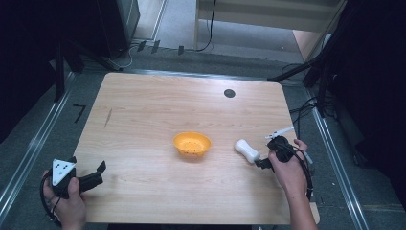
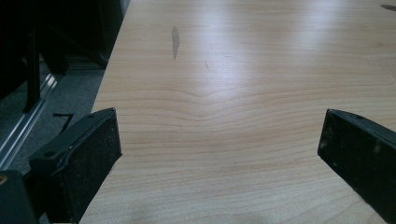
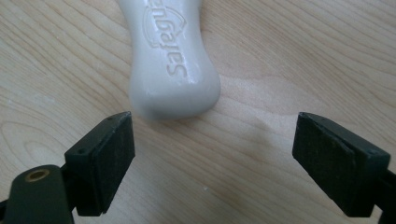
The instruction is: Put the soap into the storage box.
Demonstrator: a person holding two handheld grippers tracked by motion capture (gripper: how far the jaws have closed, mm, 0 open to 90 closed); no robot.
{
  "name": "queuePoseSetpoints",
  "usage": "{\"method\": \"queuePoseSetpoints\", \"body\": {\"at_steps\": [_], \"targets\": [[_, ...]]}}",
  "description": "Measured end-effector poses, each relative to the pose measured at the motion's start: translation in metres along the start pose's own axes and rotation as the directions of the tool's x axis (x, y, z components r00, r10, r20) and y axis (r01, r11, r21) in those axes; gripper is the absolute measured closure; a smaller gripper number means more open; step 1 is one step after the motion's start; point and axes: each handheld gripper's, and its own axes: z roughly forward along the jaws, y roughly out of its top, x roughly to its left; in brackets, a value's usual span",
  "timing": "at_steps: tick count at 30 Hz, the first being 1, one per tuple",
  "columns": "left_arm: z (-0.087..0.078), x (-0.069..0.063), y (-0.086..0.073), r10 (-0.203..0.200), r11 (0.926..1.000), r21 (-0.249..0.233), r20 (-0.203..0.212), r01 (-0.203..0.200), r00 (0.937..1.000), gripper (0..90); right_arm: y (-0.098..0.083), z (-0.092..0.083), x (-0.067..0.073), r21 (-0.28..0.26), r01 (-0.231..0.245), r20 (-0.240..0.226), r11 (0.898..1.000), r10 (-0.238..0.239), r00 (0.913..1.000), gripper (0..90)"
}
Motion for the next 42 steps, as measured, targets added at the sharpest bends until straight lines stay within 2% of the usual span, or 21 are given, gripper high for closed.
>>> {"method": "queuePoseSetpoints", "body": {"at_steps": [4,25,37,42], "targets": [[0.0,0.0,0.0,0.0,1.0,0.001,0.0,0.0,1.0,0.0,0.007,0.002,0.003,0.011,0.018,-0.01,1.0,-0.018,0.9998,13.7],[0.0,0.0,0.0,0.0,1.0,0.004,-0.001,0.0,1.0,0.0,0.028,0.014,0.011,0.045,0.025,-0.03,0.999,-0.024,0.9993,14.4],[0.001,0.0,0.0,-0.004,1.0,0.004,-0.001,0.004,1.0,0.0,0.039,0.018,0.016,0.042,0.039,-0.038,0.998,-0.038,0.9986,20.3],[0.001,0.001,0.0,-0.009,1.0,0.001,-0.002,0.009,1.0,0.0,0.044,0.02,0.017,0.054,0.048,-0.052,0.997,-0.046,0.9976,25.5]]}}
